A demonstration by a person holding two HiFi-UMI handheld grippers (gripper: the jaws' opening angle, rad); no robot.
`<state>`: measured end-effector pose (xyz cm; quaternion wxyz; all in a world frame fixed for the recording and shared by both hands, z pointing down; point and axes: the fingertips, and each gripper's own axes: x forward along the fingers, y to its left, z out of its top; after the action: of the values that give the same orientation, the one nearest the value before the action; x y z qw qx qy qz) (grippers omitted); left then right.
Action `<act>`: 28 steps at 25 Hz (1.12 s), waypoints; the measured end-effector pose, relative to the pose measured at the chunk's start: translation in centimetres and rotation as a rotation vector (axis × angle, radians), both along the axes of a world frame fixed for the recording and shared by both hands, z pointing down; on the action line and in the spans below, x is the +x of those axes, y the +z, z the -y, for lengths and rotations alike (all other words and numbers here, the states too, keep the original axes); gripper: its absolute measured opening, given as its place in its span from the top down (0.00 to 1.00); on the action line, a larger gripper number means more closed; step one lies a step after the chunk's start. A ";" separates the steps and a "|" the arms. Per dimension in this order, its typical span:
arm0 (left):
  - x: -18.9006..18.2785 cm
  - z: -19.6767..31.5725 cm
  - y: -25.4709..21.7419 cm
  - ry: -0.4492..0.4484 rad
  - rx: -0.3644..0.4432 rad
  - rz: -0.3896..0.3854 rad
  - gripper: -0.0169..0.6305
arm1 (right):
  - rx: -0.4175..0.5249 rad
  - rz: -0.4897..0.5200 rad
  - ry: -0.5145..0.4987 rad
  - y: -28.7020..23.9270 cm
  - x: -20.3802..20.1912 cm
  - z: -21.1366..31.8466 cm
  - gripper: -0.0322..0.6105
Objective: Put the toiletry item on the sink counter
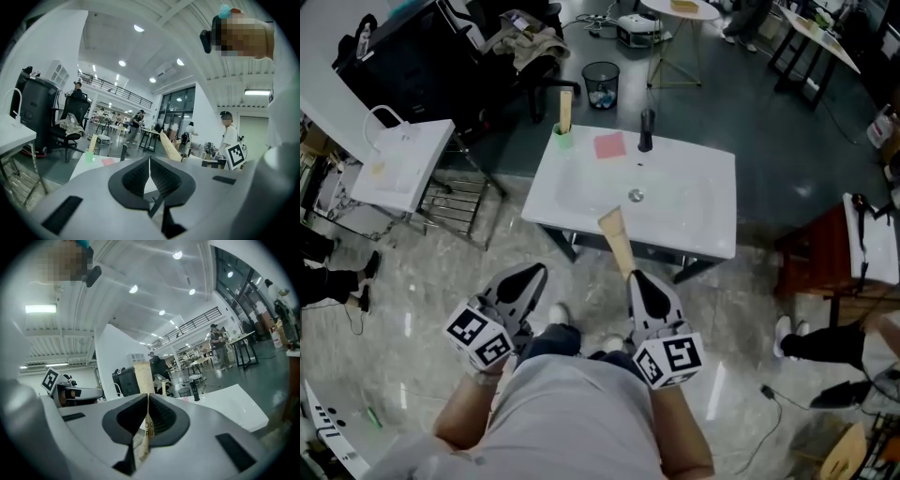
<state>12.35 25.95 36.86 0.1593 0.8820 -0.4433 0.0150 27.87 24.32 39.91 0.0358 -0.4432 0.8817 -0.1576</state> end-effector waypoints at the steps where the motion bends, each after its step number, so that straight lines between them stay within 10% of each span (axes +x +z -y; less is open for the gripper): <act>1: 0.1 0.0 0.0 -0.007 0.000 -0.002 0.95 | -0.002 0.003 0.004 0.1 0.4 0.0 0.91; 28: -3.8 13.6 3.4 0.093 -0.028 -0.051 0.95 | -0.061 -0.028 0.117 2.2 -2.2 10.6 0.91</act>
<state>8.54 12.37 40.29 0.1820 0.8995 -0.3971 0.0060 25.66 13.69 42.14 0.0191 -0.4971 0.8495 -0.1757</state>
